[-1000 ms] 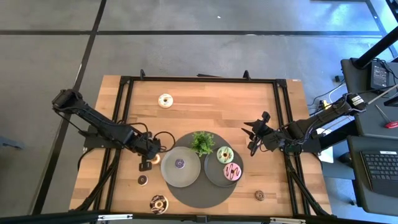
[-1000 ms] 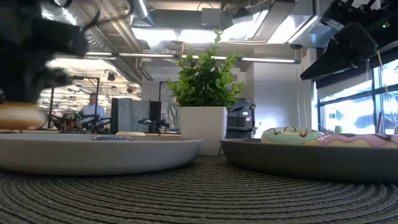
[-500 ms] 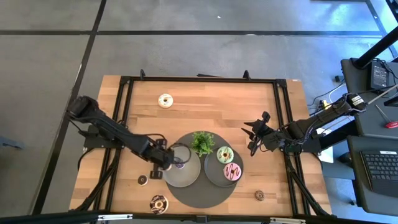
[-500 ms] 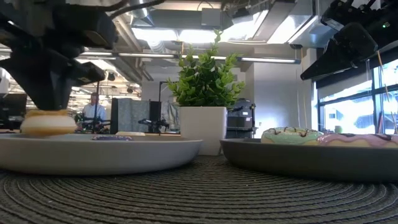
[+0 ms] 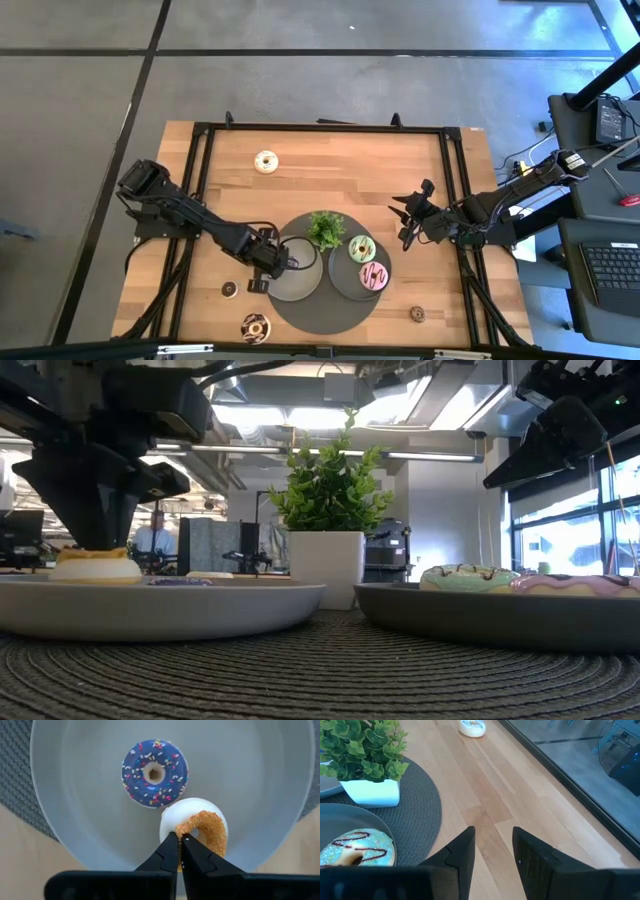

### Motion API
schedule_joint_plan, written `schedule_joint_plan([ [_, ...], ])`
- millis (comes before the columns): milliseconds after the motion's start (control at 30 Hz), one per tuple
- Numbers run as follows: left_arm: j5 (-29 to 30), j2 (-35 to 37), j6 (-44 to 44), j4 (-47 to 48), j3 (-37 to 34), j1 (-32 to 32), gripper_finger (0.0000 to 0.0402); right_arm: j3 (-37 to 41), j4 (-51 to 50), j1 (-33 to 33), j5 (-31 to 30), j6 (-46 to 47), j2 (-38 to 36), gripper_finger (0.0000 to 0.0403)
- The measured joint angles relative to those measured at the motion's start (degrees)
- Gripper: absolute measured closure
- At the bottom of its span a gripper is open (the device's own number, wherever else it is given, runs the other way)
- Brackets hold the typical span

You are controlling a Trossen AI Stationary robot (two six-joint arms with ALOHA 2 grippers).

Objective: Pick & Place donuts
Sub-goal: Put the small orange donut on the gray plate

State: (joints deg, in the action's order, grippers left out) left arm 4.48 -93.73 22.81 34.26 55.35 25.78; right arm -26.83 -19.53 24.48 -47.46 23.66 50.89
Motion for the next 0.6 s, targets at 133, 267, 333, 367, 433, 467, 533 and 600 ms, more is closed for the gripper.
schedule_joint_plan([
  [133, -1.63, -0.11, -0.02, -1.11, 0.00, 0.00, 0.0397, 0.00, 0.00, 0.01, 0.00, 0.00, 0.00, 0.0269],
  [267, -1.60, -0.13, -0.02, -2.95, 0.00, 0.00, 0.0397, 0.00, 0.00, 0.01, 0.02, 0.02, 0.00, 0.0269],
  [333, -1.60, -0.13, -0.02, -3.92, 0.00, 0.00, 0.0397, 0.00, 0.00, 0.01, 0.02, 0.02, 0.00, 0.0269],
  [367, -1.60, -0.13, -0.02, -4.30, 0.00, 0.00, 0.0397, 0.00, 0.00, 0.01, 0.02, 0.02, 0.00, 0.0269],
  [433, -1.60, -0.13, -0.06, -5.12, 0.00, 0.00, 0.0398, 0.00, 0.00, 0.00, 0.03, 0.02, 0.00, 0.0269],
  [467, -1.60, -0.13, -0.41, -5.50, 0.00, 0.00, 0.0398, 0.00, 0.00, 0.01, 0.02, 0.02, 0.00, 0.0269],
  [533, -1.60, -0.13, -1.39, -6.54, 0.00, 0.00, 0.0398, 0.00, 0.00, 0.00, 0.04, 0.02, 0.00, 0.0269],
  [600, -1.60, -0.13, -2.10, -7.32, 0.00, 0.00, 0.0398, 0.00, 0.00, 0.01, 0.04, 0.02, 0.00, 0.0269],
])
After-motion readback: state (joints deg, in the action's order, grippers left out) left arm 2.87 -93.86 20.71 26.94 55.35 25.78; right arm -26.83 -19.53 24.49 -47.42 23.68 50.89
